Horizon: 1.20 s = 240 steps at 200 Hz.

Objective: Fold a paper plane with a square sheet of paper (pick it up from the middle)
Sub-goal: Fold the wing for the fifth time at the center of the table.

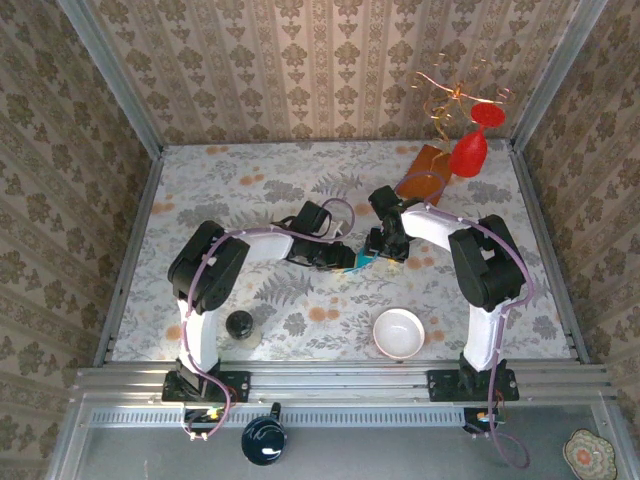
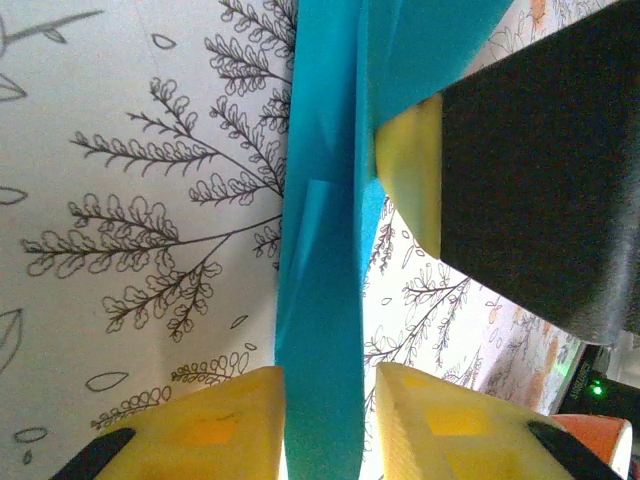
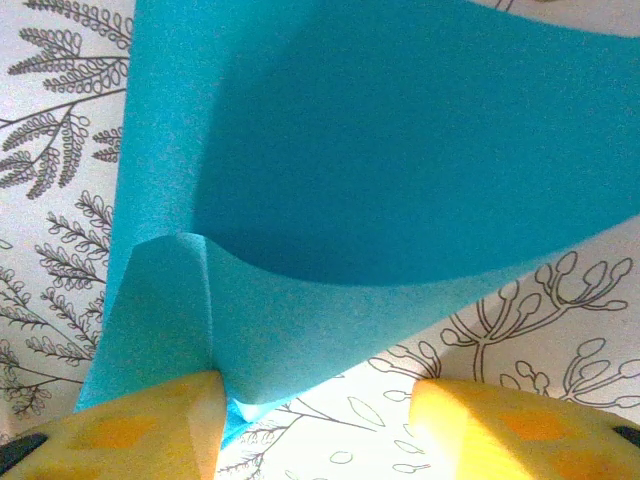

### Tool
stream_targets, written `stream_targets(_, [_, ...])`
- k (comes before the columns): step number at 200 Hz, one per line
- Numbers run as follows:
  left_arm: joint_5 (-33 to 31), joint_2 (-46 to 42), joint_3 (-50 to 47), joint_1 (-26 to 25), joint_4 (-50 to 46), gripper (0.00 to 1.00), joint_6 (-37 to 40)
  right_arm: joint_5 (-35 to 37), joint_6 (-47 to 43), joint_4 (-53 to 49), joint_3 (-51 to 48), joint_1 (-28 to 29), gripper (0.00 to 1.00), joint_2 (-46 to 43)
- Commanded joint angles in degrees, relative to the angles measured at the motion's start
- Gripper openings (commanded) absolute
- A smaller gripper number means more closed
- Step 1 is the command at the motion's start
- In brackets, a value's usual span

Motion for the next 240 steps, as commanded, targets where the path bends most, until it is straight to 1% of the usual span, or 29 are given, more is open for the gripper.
stream_targets(1, [-2.40,-3.27,1.62,0.20,-2.28,0.32,0.80,0.43,-1.05,6.19,-3.47,-0.72,0.58,6.72])
stream_targets(21, [-4.44,-4.14,1.62,0.14,-3.48,0.34,1.56,0.28,-1.05,6.20,-3.48,-0.81,0.58,6.69])
stream_targets(50, [-5.17,-5.49,1.62,0.08,-4.55,0.36,2.55,0.19,-1.05,6.31,-3.56,-0.90,0.57,6.54])
stream_targets(86, [-5.46,-6.71,1.61,-0.58,-4.63,0.32,2.99,-0.08,-1.03,6.37,-3.65,-0.90,0.57,6.27])
stream_targets(113, [-5.54,-5.12,2.58,-1.25,-5.45,0.28,3.35,-0.30,-0.94,6.46,-3.58,-0.90,0.57,6.41])
stream_targets(172, [-5.99,-2.12,4.11,-1.92,-7.41,0.22,3.57,-0.36,-0.96,6.55,-3.91,-0.90,0.57,6.32])
stream_targets(201, [-6.13,-1.26,4.27,-1.99,-8.20,0.22,3.83,-0.42,-0.88,6.64,-3.87,-0.90,0.57,6.27])
stream_targets(240, [-6.68,-0.72,4.33,-2.44,-8.90,0.16,4.29,-0.43,-0.78,6.73,-3.89,-0.95,0.57,6.28])
